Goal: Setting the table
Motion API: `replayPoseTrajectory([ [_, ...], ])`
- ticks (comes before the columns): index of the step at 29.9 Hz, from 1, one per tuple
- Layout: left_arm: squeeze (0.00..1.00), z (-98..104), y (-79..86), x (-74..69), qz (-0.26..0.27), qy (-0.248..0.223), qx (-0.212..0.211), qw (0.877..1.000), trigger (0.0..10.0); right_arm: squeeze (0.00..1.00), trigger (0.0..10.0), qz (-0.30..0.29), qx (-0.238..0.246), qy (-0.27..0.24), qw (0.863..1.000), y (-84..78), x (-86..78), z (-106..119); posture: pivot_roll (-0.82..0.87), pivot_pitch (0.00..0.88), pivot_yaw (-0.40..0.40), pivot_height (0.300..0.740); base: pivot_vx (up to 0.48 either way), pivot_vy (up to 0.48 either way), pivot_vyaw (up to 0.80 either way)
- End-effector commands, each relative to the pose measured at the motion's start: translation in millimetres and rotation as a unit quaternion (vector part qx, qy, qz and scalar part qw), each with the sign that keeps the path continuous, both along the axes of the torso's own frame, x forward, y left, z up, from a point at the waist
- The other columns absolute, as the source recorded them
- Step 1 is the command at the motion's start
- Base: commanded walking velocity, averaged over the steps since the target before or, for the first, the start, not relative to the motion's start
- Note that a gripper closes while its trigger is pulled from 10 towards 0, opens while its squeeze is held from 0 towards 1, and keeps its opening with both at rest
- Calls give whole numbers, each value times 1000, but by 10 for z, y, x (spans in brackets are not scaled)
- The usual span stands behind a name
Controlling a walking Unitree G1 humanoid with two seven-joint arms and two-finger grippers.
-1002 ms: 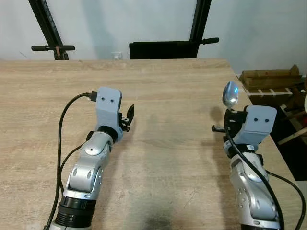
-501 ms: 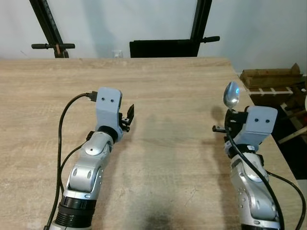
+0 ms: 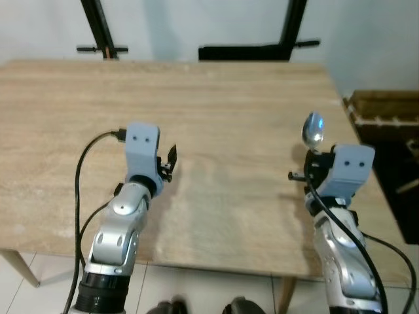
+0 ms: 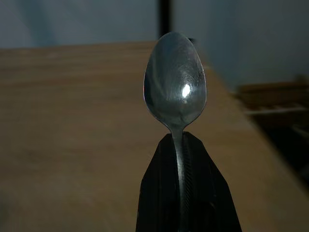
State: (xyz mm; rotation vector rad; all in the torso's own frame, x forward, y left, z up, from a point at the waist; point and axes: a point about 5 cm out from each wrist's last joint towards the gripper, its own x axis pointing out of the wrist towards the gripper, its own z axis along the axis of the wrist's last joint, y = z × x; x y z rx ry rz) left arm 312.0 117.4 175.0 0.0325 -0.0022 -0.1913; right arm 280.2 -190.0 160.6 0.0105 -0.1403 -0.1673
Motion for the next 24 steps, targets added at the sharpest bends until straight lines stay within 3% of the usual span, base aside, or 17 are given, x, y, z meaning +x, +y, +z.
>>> replayPoseTrajectory([
  [1,0,-57,33,-15,4,12,2,1000,10000,0,10000,1,5,3,1000,19,-19,-31,-166,23,69,740,-465,0,0],
  [19,0,-46,31,-4,4,11,1,1000,10000,0,10000,0,7,3,1000,19,-12,-44,-166,24,70,740,-441,0,0],
  [24,0,-45,25,8,5,13,-1,1000,10000,0,10000,-1,10,6,1000,16,-8,-55,-168,22,72,740,0,0,-160],
])
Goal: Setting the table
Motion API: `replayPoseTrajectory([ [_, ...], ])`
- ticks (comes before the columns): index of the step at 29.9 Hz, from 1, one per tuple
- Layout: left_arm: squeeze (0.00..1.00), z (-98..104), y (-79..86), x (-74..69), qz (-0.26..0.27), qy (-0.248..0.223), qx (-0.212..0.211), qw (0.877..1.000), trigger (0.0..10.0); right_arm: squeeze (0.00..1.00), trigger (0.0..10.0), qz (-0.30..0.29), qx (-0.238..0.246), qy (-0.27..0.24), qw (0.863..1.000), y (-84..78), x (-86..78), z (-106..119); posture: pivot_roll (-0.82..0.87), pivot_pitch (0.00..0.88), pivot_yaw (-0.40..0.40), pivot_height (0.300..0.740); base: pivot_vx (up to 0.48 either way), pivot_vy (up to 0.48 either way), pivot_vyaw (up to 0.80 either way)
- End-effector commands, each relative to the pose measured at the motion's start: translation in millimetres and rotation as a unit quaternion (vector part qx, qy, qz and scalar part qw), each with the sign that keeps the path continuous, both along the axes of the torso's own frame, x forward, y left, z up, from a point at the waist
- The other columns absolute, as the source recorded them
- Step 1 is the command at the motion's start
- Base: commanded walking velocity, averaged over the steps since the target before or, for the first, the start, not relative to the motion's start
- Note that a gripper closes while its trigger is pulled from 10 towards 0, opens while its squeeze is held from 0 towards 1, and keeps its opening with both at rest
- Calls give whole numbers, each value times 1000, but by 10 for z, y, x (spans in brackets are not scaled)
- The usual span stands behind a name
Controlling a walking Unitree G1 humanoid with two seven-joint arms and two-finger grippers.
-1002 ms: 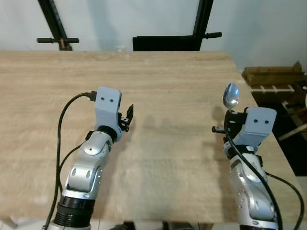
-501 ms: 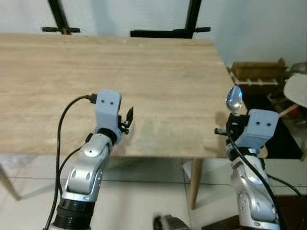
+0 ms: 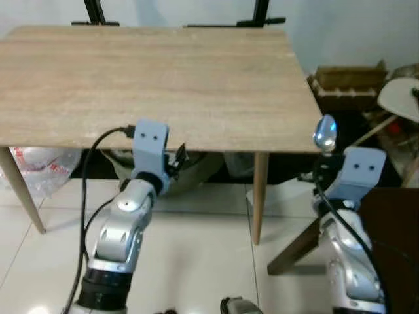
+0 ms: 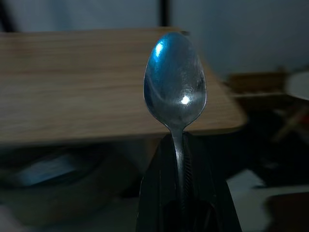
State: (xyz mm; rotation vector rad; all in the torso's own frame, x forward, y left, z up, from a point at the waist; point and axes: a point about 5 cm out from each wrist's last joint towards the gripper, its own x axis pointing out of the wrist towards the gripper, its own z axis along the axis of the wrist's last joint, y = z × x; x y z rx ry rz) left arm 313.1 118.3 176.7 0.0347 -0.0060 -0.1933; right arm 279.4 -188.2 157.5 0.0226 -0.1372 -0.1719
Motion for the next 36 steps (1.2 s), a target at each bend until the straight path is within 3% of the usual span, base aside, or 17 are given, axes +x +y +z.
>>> replayPoseTrajectory([
  [1,0,-63,16,-4,6,15,-2,1000,10000,0,10000,1,4,5,1000,-1,0,-24,-168,22,72,740,0,0,-800],
  [36,0,-46,-1,22,3,14,-4,1000,10000,0,10000,5,10,2,1000,7,23,-23,-166,12,78,740,0,0,-800],
])
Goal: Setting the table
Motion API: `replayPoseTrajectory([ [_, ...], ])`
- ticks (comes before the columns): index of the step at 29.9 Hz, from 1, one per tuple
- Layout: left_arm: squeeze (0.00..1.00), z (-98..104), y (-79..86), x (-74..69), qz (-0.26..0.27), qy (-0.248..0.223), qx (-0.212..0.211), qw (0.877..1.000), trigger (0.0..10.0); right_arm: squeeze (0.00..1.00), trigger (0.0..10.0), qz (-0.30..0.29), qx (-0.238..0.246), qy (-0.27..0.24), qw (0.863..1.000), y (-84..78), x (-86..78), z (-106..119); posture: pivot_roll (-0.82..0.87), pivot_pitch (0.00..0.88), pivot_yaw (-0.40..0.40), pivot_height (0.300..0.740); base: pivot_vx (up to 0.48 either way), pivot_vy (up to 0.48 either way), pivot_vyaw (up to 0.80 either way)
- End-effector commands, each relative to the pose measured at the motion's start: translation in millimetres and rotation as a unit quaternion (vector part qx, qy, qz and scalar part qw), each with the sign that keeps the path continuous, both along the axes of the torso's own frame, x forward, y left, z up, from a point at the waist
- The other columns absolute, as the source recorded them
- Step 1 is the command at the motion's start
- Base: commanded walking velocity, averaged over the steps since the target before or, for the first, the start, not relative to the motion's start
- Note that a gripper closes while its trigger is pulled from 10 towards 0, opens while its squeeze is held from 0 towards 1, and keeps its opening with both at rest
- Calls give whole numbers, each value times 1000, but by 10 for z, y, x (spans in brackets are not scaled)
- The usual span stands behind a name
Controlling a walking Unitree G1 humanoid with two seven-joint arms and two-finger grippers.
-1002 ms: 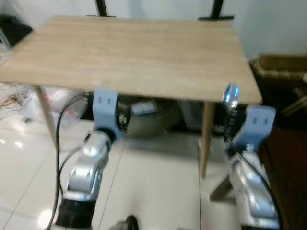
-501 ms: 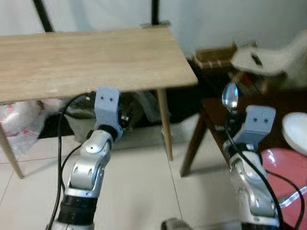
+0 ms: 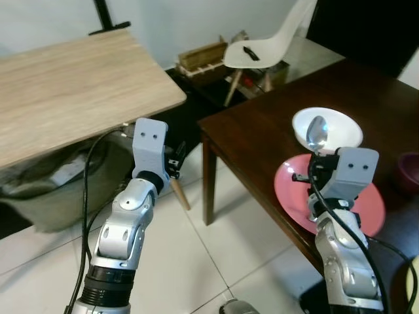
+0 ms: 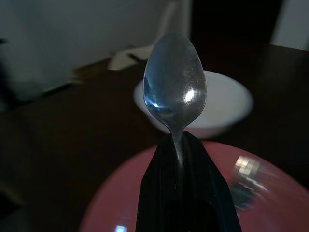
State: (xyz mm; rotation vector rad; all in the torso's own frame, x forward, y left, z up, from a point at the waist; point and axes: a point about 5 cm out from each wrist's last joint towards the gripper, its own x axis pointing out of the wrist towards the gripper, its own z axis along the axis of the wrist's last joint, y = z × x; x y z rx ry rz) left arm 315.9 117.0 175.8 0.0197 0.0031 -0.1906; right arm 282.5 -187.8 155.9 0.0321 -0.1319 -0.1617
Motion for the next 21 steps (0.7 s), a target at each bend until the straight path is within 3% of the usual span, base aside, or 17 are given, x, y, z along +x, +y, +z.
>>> replayPoseTrajectory([
  [1,0,-36,12,-5,2,9,3,1000,10000,0,10000,0,5,-1,1000,3,-9,-8,-166,12,78,740,0,0,-800],
  [15,0,-25,17,9,6,6,4,1000,10000,0,10000,5,5,-6,1000,14,6,15,-164,11,79,740,0,0,-800],
  [21,0,26,53,48,12,-2,7,1000,10000,0,10000,44,3,-27,999,77,31,101,-161,10,82,740,0,0,-800],
])
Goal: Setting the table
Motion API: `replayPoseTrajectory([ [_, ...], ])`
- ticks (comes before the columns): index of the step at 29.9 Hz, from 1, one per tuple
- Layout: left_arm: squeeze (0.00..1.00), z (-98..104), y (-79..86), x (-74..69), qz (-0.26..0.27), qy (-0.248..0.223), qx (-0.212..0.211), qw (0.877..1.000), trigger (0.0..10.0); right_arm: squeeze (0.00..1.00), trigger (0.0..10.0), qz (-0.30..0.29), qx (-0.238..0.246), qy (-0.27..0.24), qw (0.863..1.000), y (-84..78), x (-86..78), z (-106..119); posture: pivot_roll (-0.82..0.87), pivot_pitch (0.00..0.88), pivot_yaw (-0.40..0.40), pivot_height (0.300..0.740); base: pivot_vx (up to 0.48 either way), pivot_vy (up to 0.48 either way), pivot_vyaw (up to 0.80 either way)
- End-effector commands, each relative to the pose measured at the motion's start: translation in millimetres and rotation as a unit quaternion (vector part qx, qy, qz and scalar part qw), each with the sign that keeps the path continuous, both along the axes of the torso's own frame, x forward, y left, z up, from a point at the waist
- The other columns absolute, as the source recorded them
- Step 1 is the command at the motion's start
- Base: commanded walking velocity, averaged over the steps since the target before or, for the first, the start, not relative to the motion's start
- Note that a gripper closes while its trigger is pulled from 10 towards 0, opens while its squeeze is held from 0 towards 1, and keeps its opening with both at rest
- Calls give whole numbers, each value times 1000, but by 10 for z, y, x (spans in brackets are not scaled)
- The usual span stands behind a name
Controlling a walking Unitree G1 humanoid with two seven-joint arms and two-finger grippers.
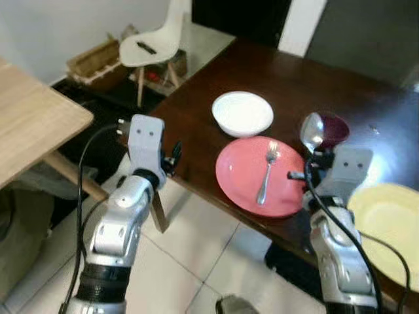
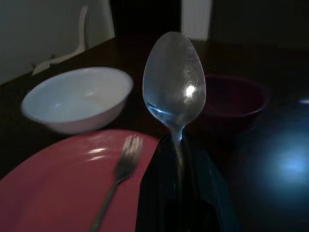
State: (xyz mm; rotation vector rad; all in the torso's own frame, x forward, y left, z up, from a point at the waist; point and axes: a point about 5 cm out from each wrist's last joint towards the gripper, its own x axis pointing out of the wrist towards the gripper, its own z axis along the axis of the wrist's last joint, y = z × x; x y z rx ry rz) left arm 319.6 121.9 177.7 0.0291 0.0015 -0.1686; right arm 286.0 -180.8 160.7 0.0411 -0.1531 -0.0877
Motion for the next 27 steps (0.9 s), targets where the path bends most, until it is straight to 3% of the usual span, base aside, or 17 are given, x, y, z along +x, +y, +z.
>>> replayPoseTrajectory([
  [1,0,21,20,23,3,-3,3,1000,10000,0,10000,14,3,-19,1000,17,2,68,-161,10,82,740,0,0,-800],
  [14,0,279,358,213,29,-39,47,998,10000,0,10000,137,20,-11,990,247,129,152,-144,21,82,740,0,0,-800],
  [18,0,373,406,267,10,-46,71,996,10000,0,10000,171,39,4,984,354,239,174,-126,33,77,740,0,0,0],
  [23,0,514,353,322,-85,-37,123,988,10000,0,10000,232,88,35,968,579,503,233,-81,50,74,740,0,0,0],
  [27,0,621,423,344,-62,-43,107,991,10000,0,10000,239,114,53,963,670,598,209,-42,67,71,740,0,0,0],
])
